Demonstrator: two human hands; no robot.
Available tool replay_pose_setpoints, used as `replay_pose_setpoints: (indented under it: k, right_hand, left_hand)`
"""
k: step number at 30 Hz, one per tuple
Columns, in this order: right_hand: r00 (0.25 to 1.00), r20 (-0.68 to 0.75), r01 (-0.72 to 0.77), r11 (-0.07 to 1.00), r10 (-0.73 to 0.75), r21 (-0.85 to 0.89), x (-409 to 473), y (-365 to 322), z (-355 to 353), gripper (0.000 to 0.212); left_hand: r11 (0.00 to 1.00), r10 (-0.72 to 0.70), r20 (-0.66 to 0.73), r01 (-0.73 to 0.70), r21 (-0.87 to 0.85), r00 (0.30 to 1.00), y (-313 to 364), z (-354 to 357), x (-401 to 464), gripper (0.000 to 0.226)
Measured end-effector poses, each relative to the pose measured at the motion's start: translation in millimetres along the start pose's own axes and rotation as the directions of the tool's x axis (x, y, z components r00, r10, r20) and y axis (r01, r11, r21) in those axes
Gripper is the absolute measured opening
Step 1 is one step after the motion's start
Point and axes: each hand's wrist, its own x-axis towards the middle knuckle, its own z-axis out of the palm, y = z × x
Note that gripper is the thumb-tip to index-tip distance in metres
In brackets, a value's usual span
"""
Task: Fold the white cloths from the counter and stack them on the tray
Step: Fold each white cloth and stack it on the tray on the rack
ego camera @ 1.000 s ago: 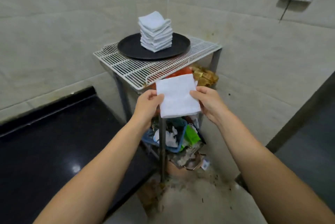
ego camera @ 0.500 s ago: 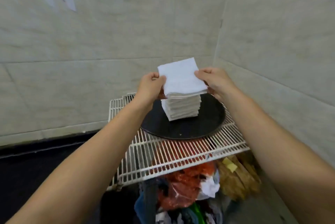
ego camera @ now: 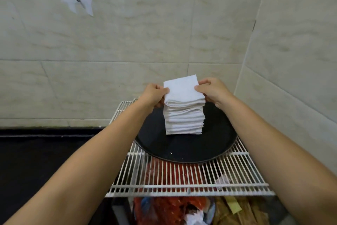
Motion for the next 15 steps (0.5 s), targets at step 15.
replay_pose_setpoints:
  k: [15]
  right_hand:
    - [0.963, 0.028, -0.263, 0.909, 0.269, 0.323, -21, 55, -2, 0.056]
  left_hand:
    - [0.814, -0.332, 0.258, 0.414, -0.408, 0.907, -53, 1, -9, 0.085]
